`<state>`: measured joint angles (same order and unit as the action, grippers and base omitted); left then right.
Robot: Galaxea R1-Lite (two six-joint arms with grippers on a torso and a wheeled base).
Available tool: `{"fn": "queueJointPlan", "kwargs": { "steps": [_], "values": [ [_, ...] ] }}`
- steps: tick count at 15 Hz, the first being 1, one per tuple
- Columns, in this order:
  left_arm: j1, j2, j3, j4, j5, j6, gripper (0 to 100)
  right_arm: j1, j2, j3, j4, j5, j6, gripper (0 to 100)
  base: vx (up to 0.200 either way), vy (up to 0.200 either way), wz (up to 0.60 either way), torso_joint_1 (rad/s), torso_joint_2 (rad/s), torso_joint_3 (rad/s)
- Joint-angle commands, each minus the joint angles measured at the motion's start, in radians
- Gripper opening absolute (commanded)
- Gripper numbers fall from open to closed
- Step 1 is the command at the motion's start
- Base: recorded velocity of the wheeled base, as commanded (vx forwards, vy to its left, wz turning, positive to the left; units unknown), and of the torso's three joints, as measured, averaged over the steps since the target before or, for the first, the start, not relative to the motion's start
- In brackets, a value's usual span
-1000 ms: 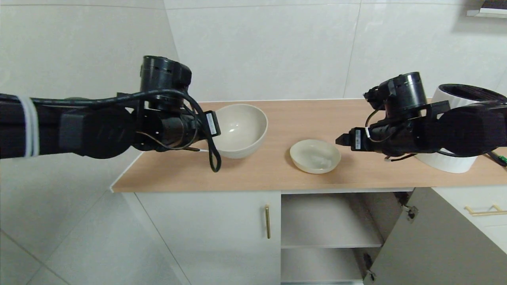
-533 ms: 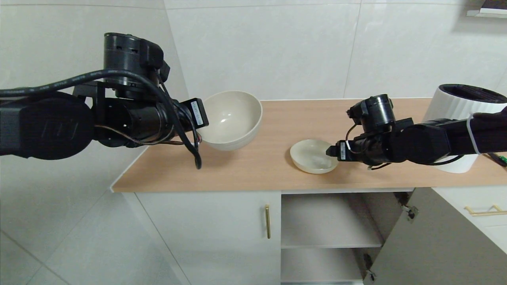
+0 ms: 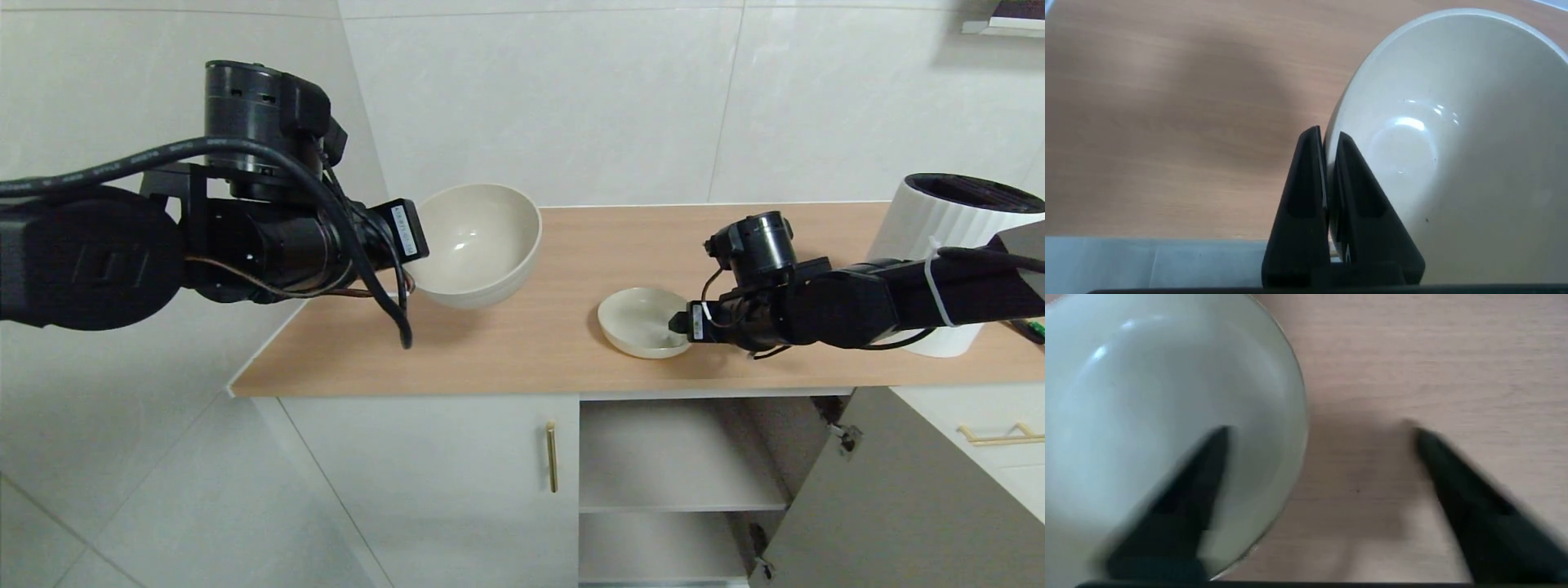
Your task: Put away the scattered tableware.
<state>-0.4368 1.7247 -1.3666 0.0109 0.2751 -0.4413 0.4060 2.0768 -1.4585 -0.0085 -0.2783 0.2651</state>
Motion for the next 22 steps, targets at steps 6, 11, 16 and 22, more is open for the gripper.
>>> {"fn": "queueJointPlan", "kwargs": {
  "steps": [6,11,16,22],
  "values": [
    [0.0,-0.014,0.017,0.001,-0.011,0.001,0,0.001,-0.049,0.007,-0.011,0.004,0.029,0,0.0,0.0,0.0,0.0,0.0,0.0],
    [-0.028,-0.099,0.195,0.003,-0.034,0.042,0,-0.001,-0.284,0.148,0.033,0.077,0.039,0,0.0,0.0,0.0,0.0,0.0,0.0],
    [-0.033,-0.155,0.353,0.001,-0.063,0.041,0,-0.004,-0.512,0.293,0.167,0.231,0.037,0,0.0,0.0,0.0,0.0,0.0,0.0],
    [-0.039,-0.181,0.399,-0.015,-0.062,0.021,0,-0.004,-0.514,0.36,0.173,0.234,0.036,0,-0.167,0.0,0.0,0.004,0.0,0.001]
  ]
}}
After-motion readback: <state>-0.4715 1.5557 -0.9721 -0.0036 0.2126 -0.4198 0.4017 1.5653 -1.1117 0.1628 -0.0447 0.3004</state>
